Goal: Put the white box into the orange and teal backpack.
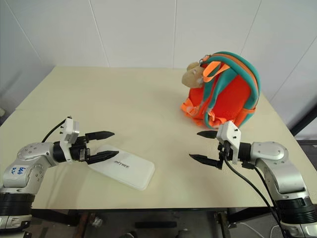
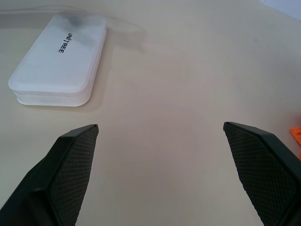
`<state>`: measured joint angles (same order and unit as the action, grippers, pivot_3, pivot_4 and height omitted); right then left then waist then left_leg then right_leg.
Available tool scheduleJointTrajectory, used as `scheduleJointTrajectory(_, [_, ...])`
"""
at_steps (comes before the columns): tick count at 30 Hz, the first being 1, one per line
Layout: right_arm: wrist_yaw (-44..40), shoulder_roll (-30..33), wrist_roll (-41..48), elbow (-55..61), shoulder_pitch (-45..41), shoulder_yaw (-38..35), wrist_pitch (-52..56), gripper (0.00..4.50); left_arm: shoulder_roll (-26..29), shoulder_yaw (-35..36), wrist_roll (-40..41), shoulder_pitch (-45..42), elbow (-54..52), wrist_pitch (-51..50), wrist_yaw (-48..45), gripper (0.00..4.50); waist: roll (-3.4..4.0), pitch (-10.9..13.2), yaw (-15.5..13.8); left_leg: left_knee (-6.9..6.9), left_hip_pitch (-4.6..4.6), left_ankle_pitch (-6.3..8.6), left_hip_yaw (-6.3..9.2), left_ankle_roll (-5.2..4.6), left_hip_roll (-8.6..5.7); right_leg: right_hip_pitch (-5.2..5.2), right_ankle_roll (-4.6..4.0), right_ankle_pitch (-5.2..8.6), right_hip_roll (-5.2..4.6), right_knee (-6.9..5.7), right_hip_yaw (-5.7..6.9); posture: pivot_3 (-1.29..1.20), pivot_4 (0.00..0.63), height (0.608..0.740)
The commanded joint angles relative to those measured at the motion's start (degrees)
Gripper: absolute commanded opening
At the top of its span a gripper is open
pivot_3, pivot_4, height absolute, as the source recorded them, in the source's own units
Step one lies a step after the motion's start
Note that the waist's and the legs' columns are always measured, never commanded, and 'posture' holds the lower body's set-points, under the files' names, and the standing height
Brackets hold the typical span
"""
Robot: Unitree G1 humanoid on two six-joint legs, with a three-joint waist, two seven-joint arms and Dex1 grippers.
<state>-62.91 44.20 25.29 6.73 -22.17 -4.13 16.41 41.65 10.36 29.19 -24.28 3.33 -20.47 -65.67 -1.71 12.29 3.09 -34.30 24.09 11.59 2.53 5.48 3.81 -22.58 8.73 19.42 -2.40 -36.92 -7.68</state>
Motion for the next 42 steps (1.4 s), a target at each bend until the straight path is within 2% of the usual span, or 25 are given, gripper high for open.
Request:
scheduleJointTrajectory(1, [0.90,0.09,0.95,2.08,-0.12,-1.77,0.14,4.50,1.46,1.39,-0.58,-1.41,1.65,3.12,-1.05,4.47,0.00,0.00,0.02,0.00,0.00,0.00,0.00,0.00,0.00,0.00,0.00,0.00,0.00,0.00,0.00,0.00,0.150,0.740])
scheduleJointTrajectory(8, [1.25,-2.75,1.12,2.76,0.42,0.75,0.76,4.50,4.49,3.89,-1.07,0.45,3.56,6.81,-2.24,4.47,0.00,0.00,0.14,0.00,-0.01,0.00,0.00,0.00,0.00,0.00,0.00,0.00,0.00,-0.02,0.00,0.00,0.150,0.740])
scheduleJointTrajectory(9, [1.47,-3.45,0.72,3.03,0.69,1.62,0.68,4.32,4.95,4.38,-1.44,0.79,4.79,7.96,-2.51,4.29,0.00,0.00,0.13,0.01,-0.01,0.00,0.00,0.00,0.00,0.00,0.00,0.00,0.01,-0.02,0.00,0.00,0.150,0.740])
scheduleJointTrajectory(11, [1.25,-4.56,0.30,4.26,1.90,3.64,0.75,3.87,6.29,5.19,-2.06,1.82,7.18,9.44,-3.46,3.85,0.00,0.00,0.12,0.01,-0.02,0.00,0.00,0.00,0.00,-0.01,0.00,0.00,0.01,-0.02,0.00,0.00,0.150,0.740])
scheduleJointTrajectory(14, [3.00,-7.22,-1.33,6.55,5.23,7.05,0.56,2.86,9.69,6.07,-6.21,4.59,14.39,17.84,-5.26,2.93,-0.01,-0.01,0.28,0.04,-0.03,0.00,0.00,0.00,0.01,-0.01,-0.03,0.01,0.01,-0.01,0.00,0.00,0.150,0.740])
scheduleJointTrajectory(18, [6.52,-10.57,-5.18,7.47,8.58,11.13,-0.60,1.49,12.35,5.97,-8.78,7.15,20.78,24.00,-6.99,1.70,-0.01,-0.01,0.10,0.08,0.00,0.00,-0.01,0.00,0.01,-0.07,-0.08,0.05,0.00,-0.02,0.01,0.00,0.150,0.740])
scheduleJointTrajectory(22, [11.25,-14.27,-10.58,6.34,9.25,15.44,-1.76,0.09,12.15,5.58,-9.93,7.54,24.31,26.10,-5.89,0.41,-0.06,-0.04,-0.16,0.08,-0.02,-0.02,-0.02,0.02,0.01,-0.07,-0.10,0.05,0.00,-0.07,0.02,0.00,0.150,0.740])
scheduleJointTrajectory(23, [11.70,-14.87,-11.41,6.11,9.22,16.25,-2.03,0.00,11.88,5.35,-10.20,7.07,25.00,26.40,-5.48,0.09,-0.07,-0.05,-0.20,0.07,-0.02,-0.02,-0.02,0.03,0.01,-0.07,-0.11,0.05,0.00,-0.09,0.02,0.00,0.150,0.740])
scheduleJointTrajectory(24, [12.20,-15.57,-11.90,6.07,9.10,17.10,-1.61,0.00,11.33,4.86,-10.58,6.22,25.75,26.69,-4.90,0.03,-0.08,-0.05,-0.27,0.07,-0.02,-0.03,-0.02,0.03,0.01,-0.07,-0.11,0.05,0.00,-0.09,0.02,0.00,0.150,0.740])
scheduleJointTrajectory(28, [13.11,-18.06,-12.62,5.76,8.82,19.11,-1.29,0.00,7.89,3.02,-12.12,3.08,28.10,27.64,-2.13,0.03,-0.10,-0.07,-0.55,0.06,-0.03,-0.06,-0.02,0.03,0.01,-0.07,-0.11,0.03,0.00,-0.13,0.03,0.00,0.150,0.740])
scheduleJointTrajectory(33, [14.18,-20.94,-13.38,4.95,6.80,20.61,-0.91,0.00,3.20,1.26,-12.25,1.22,26.10,26.53,0.58,0.03,-0.12,-0.08,-0.57,0.05,-0.03,-0.06,-0.02,0.03,0.01,-0.07,-0.09,0.02,0.01,-0.17,0.03,0.00,0.150,0.740])
scheduleJointTrajectory(42, [13.83,-20.33,-14.39,4.28,5.52,19.52,-0.51,0.00,-0.52,0.45,-9.54,3.75,18.31,21.05,1.27,0.03,-0.21,-0.14,-0.65,0.04,-0.05,-0.06,0.01,0.03,0.01,-0.06,-0.08,0.02,0.01,-0.22,0.04,0.00,0.150,0.740])
